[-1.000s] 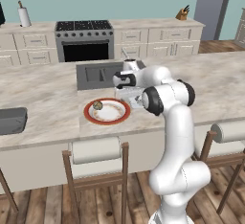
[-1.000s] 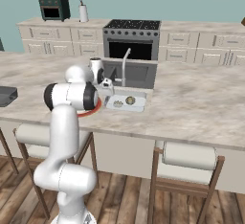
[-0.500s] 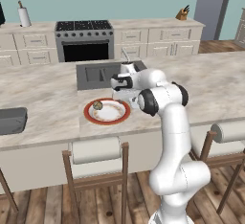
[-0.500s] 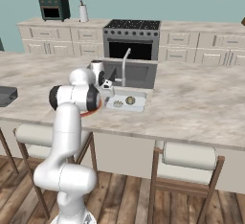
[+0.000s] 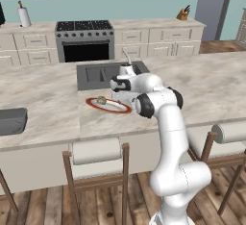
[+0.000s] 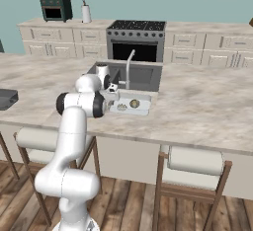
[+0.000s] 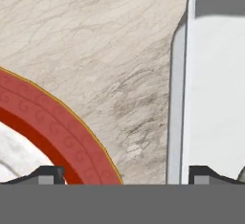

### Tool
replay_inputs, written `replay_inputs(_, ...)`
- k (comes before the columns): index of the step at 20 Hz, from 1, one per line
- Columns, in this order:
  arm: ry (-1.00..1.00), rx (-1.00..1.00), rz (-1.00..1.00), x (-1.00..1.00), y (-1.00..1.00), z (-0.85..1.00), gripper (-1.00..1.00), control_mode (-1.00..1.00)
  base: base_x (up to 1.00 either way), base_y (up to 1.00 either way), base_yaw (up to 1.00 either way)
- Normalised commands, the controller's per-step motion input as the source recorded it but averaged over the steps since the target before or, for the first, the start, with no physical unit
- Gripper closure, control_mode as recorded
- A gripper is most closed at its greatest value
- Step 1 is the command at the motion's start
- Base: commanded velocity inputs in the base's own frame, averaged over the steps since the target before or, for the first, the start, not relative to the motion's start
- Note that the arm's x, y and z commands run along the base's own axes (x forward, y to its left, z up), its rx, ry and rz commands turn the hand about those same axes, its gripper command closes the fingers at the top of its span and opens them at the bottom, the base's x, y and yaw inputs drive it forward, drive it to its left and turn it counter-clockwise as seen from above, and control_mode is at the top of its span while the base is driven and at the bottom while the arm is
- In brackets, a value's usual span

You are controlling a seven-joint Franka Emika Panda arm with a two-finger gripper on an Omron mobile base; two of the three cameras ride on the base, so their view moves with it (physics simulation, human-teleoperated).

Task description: Place two dumplings into each of the tupperware containers and then place the containers in the fridge.

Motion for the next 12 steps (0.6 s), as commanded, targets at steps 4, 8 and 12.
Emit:
replay_inputs(4, 0.00, 0.00, 0.00, 0.20, 0.00, -0.27, -1.00, -1.00, 0.00, 0.00, 0.00)
replay_inputs(8, 0.00, 0.00, 0.00, 0.07, 0.00, -0.40, -1.00, -1.00, 0.00, 0.00, 0.00)
replay_inputs(12, 0.00, 0.00, 0.00, 0.00, 0.00, -0.58, 1.00, -1.00, 0.00, 0.00, 0.00)
